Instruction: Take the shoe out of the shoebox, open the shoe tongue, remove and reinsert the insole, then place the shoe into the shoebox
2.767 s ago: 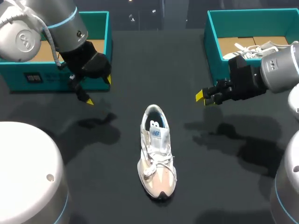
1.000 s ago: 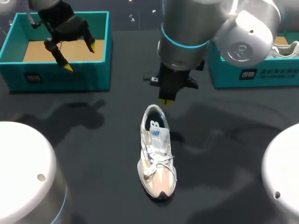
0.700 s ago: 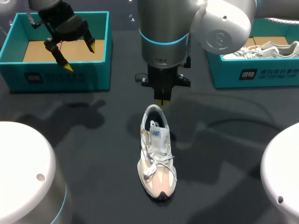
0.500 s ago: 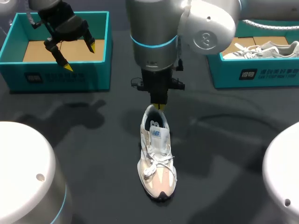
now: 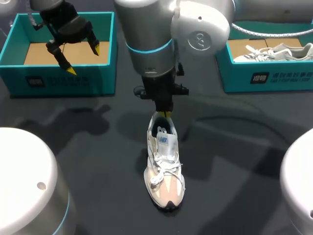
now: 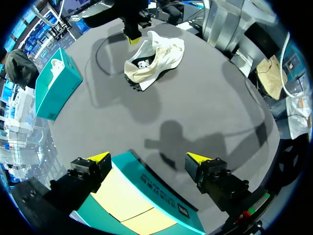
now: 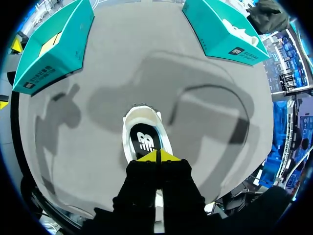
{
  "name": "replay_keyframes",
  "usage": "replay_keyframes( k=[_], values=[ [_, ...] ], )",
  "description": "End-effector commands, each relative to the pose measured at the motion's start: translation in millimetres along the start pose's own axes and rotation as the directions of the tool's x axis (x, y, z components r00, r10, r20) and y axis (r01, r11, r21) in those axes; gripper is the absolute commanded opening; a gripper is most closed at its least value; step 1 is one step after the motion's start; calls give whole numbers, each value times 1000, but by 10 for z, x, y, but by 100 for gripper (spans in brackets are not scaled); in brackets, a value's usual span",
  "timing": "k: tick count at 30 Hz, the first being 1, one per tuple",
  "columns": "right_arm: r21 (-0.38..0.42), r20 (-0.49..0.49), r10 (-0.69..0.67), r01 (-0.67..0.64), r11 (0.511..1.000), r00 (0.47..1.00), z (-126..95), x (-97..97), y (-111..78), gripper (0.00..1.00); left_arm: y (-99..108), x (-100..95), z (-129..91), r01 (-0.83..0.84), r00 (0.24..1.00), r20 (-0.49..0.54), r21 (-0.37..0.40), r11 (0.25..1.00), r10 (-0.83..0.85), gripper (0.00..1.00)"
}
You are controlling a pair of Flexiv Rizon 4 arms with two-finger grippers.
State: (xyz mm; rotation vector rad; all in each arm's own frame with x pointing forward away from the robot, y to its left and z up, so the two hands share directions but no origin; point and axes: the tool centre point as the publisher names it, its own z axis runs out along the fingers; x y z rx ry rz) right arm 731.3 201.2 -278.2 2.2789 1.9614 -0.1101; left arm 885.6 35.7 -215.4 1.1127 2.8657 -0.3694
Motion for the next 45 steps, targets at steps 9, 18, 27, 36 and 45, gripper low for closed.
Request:
replay_keyframes(
  k=[9, 18, 27, 36, 45],
  values=[
    [-49, 211, 83, -74, 996, 974, 482, 260, -157, 0, 2, -2, -4, -1, 1000, -2, -2, 1000, 1, 100],
    [-76, 254, 119, -103, 992, 960, 596, 206, -226, 0, 2, -2, -4, -1, 1000, -2, -2, 1000, 1, 100],
    [-99, 316, 162, -137, 986, 935, 704, 98, -297, 0, 2, -2, -4, -1, 1000, -2, -2, 1000, 1, 100],
    [-59, 339, 184, -174, 983, 923, 943, 15, -305, 0, 2, -2, -4, -1, 1000, -2, -2, 1000, 1, 100],
    [-23, 288, 162, -163, 986, 944, 1071, 42, -270, 0, 2, -2, -4, -1, 1000, -2, -2, 1000, 1, 100]
  ],
)
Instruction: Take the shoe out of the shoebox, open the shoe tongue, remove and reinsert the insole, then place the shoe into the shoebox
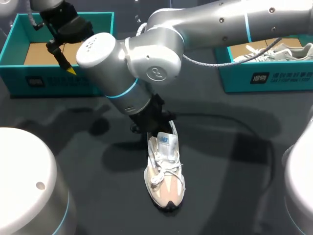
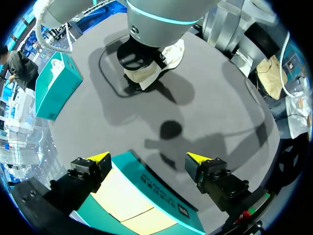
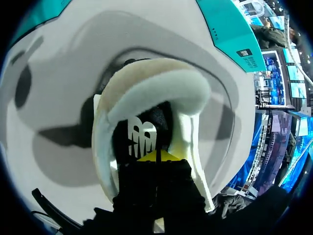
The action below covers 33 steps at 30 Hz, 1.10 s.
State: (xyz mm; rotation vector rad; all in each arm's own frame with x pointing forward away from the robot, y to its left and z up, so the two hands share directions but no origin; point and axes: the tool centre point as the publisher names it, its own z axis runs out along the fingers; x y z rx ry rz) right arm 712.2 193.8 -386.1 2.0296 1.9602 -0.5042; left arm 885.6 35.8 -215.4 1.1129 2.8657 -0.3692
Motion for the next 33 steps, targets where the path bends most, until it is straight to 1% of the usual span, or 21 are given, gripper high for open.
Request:
replay_keyframes(
  k=[1, 8, 12, 20, 24, 27, 30, 33],
  values=[
    [-28, -16, 289, -289, 957, 957, -43, -8, -34, 0, 2, -3, -4, -1, 1000, -2, -2, 1000, 1, 100],
    [-105, 49, 302, -296, 949, 952, -343, -84, -22, 0, 2, -3, -4, -1, 1000, -2, -2, 1000, 1, 100],
    [-113, 87, 310, -300, 947, 947, -366, -115, -21, 0, 2, -3, -4, -1, 1000, -2, -2, 1000, 1, 100],
    [-75, 85, 308, -302, 950, 948, -65, -171, 22, 0, 2, -3, -4, -1, 1000, -2, -2, 1000, 1, 100],
    [-51, 73, 311, -307, 950, 948, 71, -160, 52, 0, 2, -3, -4, -1, 1000, -2, -2, 1000, 1, 100],
    [-17, 54, 301, -301, 954, 952, 176, -133, 77, 0, 2, -3, -4, -1, 1000, -2, -2, 1000, 1, 100],
    [11, 19, 272, -272, 962, 962, 221, -92, 101, 0, 2, -3, -4, -1, 1000, -2, -2, 1000, 1, 100],
    [18, -20, 239, -238, 971, 971, 189, -78, 119, 0, 2, -3, -4, -1, 1000, -2, -2, 1000, 1, 100]
  ],
)
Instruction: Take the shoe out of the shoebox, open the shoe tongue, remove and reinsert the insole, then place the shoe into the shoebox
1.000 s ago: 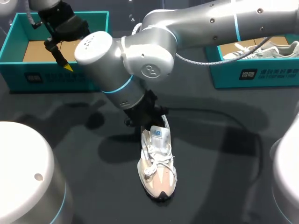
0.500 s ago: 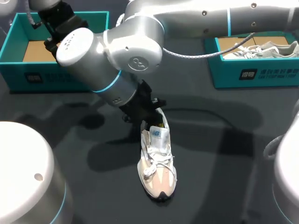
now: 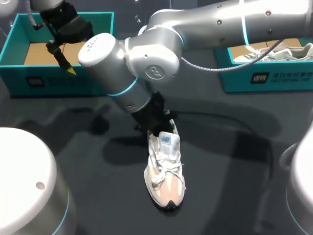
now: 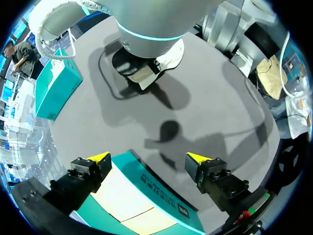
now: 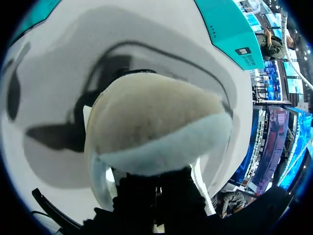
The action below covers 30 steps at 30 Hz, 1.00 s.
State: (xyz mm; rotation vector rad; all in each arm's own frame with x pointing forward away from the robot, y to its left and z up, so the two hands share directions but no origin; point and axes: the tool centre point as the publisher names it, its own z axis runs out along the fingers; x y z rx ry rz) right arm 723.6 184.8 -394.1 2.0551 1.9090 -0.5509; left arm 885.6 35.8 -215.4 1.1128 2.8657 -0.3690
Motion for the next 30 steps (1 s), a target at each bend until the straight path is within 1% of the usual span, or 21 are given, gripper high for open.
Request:
replay_keyframes(
  k=[1, 3, 4, 6, 8, 10, 12, 15, 21, 25, 30],
  values=[
    [-14, -68, 196, -197, 980, 978, 22, -45, -3, 0, 1, -2, -4, -1, 1000, -2, -2, 1000, 1, 100],
    [-29, -93, 191, -194, 981, 977, -110, -78, -4, 0, 1, -2, -4, -1, 1000, -2, -2, 1000, 1, 100],
    [-71, -109, 173, -181, 981, 979, -194, -81, -7, 0, 1, -2, -4, -1, 1000, -2, -2, 1000, 1, 100],
    [-79, -105, 167, -176, 981, 980, -326, -88, 3, 0, 1, -2, -4, -1, 1000, -2, -2, 1000, 1, 100],
    [-110, -111, 156, -168, 980, 982, -439, -94, 19, 0, 1, -2, -4, -1, 1000, -2, -2, 1000, 1, 100],
    [-130, -112, 149, -163, 978, 982, -507, -93, 37, 0, 1, -2, -4, -1, 1000, -2, -2, 1000, 1, 100],
    [-143, -118, 143, -159, 977, 983, -527, -90, 51, 0, 1, -2, -4, -1, 1000, -2, -2, 1000, 1, 100],
    [-139, -130, 130, -148, 979, 983, -473, -73, 99, 0, 1, -2, -4, -1, 1000, -2, -2, 1000, 1, 100],
    [-88, -183, 104, -121, 989, 978, -252, 49, 163, 0, 1, -2, -4, -1, 1000, -2, -2, 1000, 1, 100],
    [-65, -205, 88, -103, 993, 975, -146, 144, 165, 0, 1, -2, -4, -1, 1000, -2, -2, 1000, 1, 100],
    [-15, -244, 78, -84, 996, 967, -25, 228, 147, 0, 1, -2, -4, -1, 1000, -2, -2, 1000, 1, 100]
  ],
)
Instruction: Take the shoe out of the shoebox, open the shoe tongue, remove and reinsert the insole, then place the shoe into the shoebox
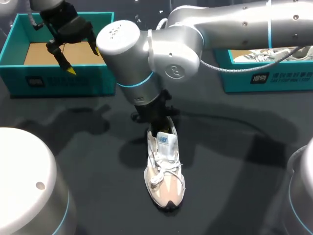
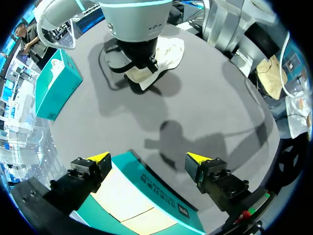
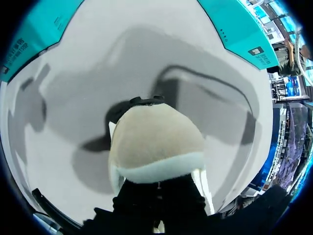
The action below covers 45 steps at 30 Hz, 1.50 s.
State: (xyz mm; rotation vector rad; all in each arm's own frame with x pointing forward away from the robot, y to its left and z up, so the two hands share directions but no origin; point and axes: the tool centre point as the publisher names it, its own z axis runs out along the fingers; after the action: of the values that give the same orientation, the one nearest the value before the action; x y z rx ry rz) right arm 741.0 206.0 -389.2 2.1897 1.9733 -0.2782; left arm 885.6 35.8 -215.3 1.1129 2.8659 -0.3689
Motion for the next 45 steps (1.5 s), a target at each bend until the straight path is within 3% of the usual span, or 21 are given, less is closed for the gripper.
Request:
replay_keyframes(
  k=[1, 5, 13, 23, 30, 34, 45],
  values=[
    [25, -38, 48, -47, 999, 998, 146, 36, -27, 0, 2, -2, -4, -1, 1000, -2, -2, 1000, 1, 100],
    [50, -84, 51, -47, 998, 995, 117, 49, -106, 0, 2, -2, -4, -1, 1000, -2, -2, 1000, 1, 100],
    [55, -101, 13, -7, 998, 995, -352, -73, -196, 0, 2, -2, -4, -1, 1000, -2, -2, 1000, 1, 100],
    [125, -172, -141, 164, 979, 975, -395, -118, -211, 0, 2, -2, -4, -1, 1000, -2, -2, 1000, 1, 100],
    [145, -194, -158, 188, 971, 968, -419, -115, -271, 15, 2, -2, -4, -1, 1000, -2, -2, 1000, 1, 100],
    [162, -198, -163, 196, 967, 967, -426, -101, -325, 34, 2, -2, -4, -1, 1000, -2, -2, 1000, 1, 100],
    [196, -192, -172, 209, 958, 966, -489, -83, -448, 49, 2, -2, -4, -1, 1000, -2, -2, 1000, 1, 100]
  ],
)
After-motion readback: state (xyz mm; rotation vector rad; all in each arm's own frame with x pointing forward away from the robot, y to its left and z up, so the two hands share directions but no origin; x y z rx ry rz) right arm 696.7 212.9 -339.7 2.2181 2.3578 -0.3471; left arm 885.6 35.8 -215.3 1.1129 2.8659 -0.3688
